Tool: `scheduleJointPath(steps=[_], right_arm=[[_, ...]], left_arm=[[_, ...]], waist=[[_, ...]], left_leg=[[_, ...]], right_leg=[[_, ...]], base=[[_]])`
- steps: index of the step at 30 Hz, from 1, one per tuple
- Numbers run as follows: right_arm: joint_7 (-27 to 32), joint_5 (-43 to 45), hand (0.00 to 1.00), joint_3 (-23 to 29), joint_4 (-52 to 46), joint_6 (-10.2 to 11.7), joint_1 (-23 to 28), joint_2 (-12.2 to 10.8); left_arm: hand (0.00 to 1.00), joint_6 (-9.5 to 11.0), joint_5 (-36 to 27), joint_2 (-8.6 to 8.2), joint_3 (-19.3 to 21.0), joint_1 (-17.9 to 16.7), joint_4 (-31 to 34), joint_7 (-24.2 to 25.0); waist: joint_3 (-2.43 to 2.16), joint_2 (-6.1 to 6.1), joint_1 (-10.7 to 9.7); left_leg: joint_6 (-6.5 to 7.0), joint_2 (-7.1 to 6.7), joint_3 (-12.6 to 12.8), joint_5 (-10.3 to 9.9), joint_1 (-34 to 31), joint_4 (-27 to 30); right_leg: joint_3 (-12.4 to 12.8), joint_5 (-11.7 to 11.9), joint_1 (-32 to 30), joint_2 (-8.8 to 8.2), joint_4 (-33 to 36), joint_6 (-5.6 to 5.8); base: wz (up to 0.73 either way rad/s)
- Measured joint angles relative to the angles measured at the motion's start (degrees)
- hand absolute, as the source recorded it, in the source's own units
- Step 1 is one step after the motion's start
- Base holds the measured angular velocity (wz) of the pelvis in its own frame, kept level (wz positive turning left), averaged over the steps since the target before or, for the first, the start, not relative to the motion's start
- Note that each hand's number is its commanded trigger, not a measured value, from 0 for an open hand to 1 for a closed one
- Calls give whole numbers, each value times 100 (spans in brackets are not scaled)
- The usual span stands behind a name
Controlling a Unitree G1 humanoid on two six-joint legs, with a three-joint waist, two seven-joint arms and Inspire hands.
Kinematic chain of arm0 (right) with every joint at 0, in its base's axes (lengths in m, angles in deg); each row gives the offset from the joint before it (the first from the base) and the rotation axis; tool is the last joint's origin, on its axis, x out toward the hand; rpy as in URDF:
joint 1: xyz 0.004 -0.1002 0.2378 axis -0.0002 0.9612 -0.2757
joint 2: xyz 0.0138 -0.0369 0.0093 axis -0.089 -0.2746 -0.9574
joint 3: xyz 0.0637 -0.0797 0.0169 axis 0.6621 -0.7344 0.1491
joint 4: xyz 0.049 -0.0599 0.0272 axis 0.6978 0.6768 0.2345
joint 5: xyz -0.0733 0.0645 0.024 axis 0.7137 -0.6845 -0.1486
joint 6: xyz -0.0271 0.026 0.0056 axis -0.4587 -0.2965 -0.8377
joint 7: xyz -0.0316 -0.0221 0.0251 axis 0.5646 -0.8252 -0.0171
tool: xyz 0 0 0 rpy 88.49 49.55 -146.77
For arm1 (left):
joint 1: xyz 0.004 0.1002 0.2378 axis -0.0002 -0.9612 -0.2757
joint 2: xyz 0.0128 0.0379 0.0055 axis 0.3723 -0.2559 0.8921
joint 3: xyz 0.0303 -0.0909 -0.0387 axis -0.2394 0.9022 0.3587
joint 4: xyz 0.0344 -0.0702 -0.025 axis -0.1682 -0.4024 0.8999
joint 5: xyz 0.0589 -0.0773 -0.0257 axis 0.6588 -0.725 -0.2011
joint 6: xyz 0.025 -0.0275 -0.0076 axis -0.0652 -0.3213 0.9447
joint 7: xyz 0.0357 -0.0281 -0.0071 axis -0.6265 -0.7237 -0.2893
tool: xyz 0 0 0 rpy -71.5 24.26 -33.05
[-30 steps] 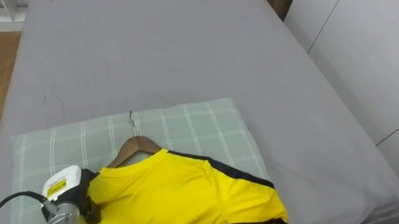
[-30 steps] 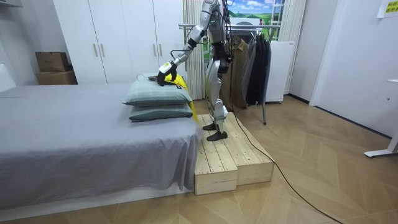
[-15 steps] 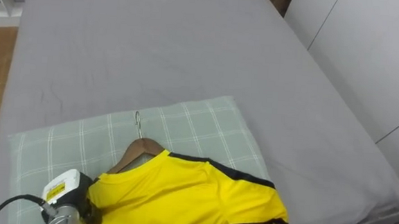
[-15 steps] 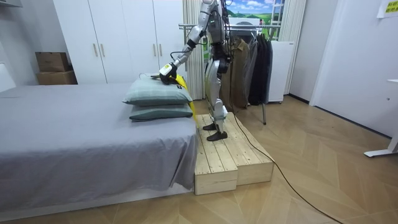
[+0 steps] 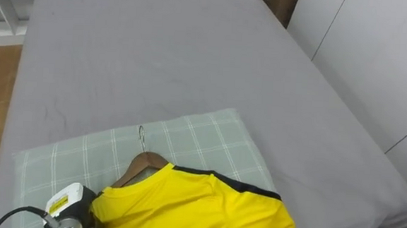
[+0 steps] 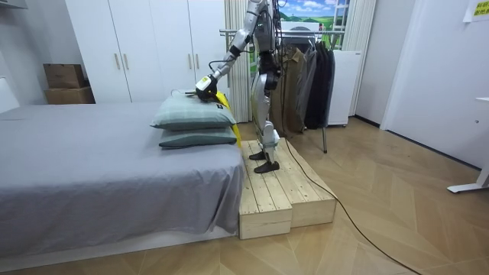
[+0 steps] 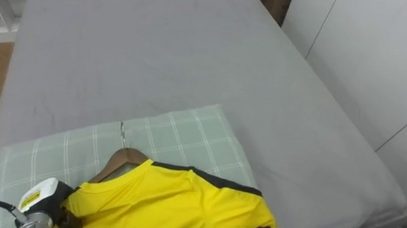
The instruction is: Hang clothes
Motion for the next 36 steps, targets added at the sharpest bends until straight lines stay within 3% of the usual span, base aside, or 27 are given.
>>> scheduleJointPath(steps=[6,9,14,17,22,27,36], right_arm=[[7,168,0,13,-5,52,116,15],[42,254,0,58,-20,140,265,29],[66,239,0,126,-6,151,301,35],[67,227,0,178,7,277,254,42],[124,40,0,519,-19,381,258,58],[101,-397,0,519,-11,399,270,64],[-83,-1201,0,512,173,497,285,87]], left_arm=[[100,19,-273,-89,7,-116,41,-4],[100,19,-275,-134,-13,-246,377,5],[100,64,-329,-160,-10,-428,940,13],[100,343,-527,-154,-10,-722,1464,13],[100,539,-494,-159,0,-1378,2799,13],[100,753,-492,-203,-43,-1706,3282,0],[100,791,-390,-185,-54,-2046,3740,2]], waist=[[-20,36,-18],[-33,85,-77],[-42,221,-3],[-54,280,142],[-66,324,264],[-74,313,289],[-112,176,321]], left_leg=[[-1,-11,-14,6,179,-52],[1,-44,-140,6,202,-63],[27,-74,-205,22,319,-68],[28,-74,-209,22,442,-100],[28,-79,-253,26,563,-150],[23,-98,-320,29,779,-235],[22,-125,-381,28,925,-271]], right_leg=[[-46,-1,212,-14,-82,2],[-164,-17,342,-55,-188,28],[-292,-20,492,-102,-195,40],[-281,-21,615,-98,-229,43],[-305,-24,751,-93,-283,44],[-403,-23,1000,-95,-389,47],[-446,-30,1230,-96,-544,63]], base=[[2],[26],[10],[0],[4],[6],[4]])
